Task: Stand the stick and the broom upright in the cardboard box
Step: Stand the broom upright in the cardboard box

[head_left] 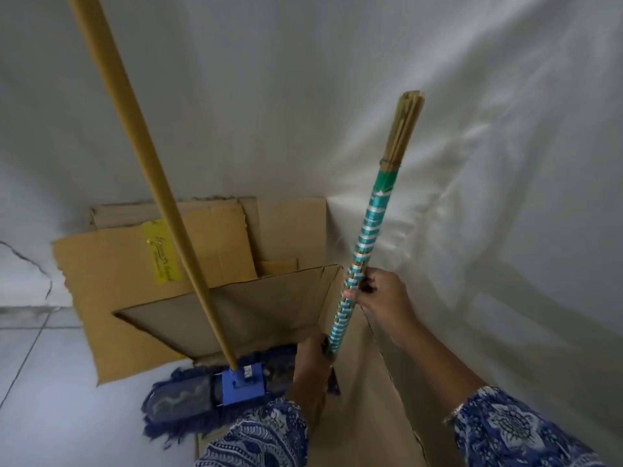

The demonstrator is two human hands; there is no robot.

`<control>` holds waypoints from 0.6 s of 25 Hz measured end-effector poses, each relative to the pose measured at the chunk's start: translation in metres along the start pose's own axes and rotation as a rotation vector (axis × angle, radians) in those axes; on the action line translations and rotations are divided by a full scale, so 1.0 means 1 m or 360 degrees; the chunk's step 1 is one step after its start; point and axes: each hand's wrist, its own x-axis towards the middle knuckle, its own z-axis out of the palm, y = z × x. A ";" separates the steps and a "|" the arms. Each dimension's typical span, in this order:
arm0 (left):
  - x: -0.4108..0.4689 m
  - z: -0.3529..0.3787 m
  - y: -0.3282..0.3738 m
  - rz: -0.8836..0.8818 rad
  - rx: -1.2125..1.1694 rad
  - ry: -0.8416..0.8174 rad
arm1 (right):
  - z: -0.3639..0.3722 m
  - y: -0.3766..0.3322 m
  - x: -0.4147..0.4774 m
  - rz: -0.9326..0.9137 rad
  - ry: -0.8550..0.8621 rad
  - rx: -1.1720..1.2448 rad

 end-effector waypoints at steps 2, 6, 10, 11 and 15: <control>0.024 0.013 -0.006 -0.0043 0.0034 0.0033 | 0.004 0.018 0.022 0.0002 -0.0071 0.0004; 0.060 0.023 -0.002 -0.0064 0.0092 0.0073 | 0.011 0.037 0.069 0.0002 -0.0119 0.0009; 0.088 0.029 -0.002 -0.0117 0.0019 0.0125 | 0.016 0.042 0.101 -0.0014 -0.0072 -0.0044; 0.091 0.029 -0.003 -0.0122 0.0022 0.0130 | 0.018 0.042 0.106 -0.0030 -0.0063 -0.0063; 0.105 0.028 -0.005 -0.0111 0.0002 0.0152 | 0.023 0.042 0.120 -0.0023 -0.0024 -0.0046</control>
